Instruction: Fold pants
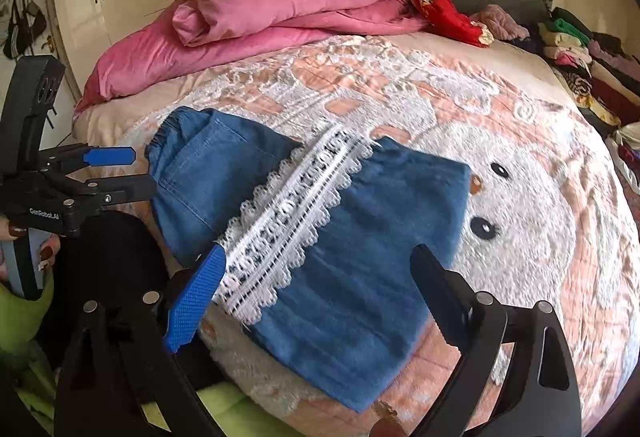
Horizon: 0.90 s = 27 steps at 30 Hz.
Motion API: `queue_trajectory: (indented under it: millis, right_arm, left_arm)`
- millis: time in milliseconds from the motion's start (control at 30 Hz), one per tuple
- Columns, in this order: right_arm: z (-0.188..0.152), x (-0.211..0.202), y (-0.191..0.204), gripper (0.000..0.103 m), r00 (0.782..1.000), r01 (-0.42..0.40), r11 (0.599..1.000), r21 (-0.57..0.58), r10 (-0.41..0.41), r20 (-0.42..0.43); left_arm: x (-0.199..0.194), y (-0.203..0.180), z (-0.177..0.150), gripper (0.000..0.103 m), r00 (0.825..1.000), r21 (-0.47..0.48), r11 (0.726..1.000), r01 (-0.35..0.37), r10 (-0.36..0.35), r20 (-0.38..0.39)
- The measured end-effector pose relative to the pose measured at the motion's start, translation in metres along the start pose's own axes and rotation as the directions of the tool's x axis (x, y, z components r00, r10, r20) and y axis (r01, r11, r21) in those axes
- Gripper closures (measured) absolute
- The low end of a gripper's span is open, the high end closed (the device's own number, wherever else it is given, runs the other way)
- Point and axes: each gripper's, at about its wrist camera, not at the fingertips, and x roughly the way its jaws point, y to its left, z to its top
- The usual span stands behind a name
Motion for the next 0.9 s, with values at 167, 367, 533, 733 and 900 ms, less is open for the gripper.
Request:
queue_trajectory:
  millis: [167,367,533,733,900]
  right_arm:
    - [0.013,0.007,0.01,0.01,1.0,-0.012,0.999,-0.032,0.012,0.005]
    - [0.034,0.018,0.018,0.01,0.999,-0.029,0.998,-0.062,0.031,0.023]
    - [0.054,0.03,0.024,0.01,0.998,-0.049,0.995,-0.086,0.052,0.027]
    - [0.081,0.052,0.035,0.01,0.994,-0.104,0.988,-0.113,0.106,0.012]
    - [0.102,0.076,0.05,0.01,0.989,-0.149,0.976,-0.156,0.147,-0.022]
  left_arm:
    - [-0.002,0.017,0.0,0.01,1.0,-0.041,0.999,-0.011,0.011,0.009]
    - [-0.001,0.041,-0.001,0.01,0.999,-0.099,0.995,-0.032,0.033,0.008]
    - [0.005,0.06,-0.003,0.01,0.999,-0.153,0.988,-0.035,0.035,-0.005]
    - [0.015,0.075,-0.007,0.01,0.999,-0.2,0.979,-0.038,0.034,-0.028]
    - [0.023,0.082,-0.009,0.012,0.999,-0.22,0.975,-0.02,0.011,-0.041]
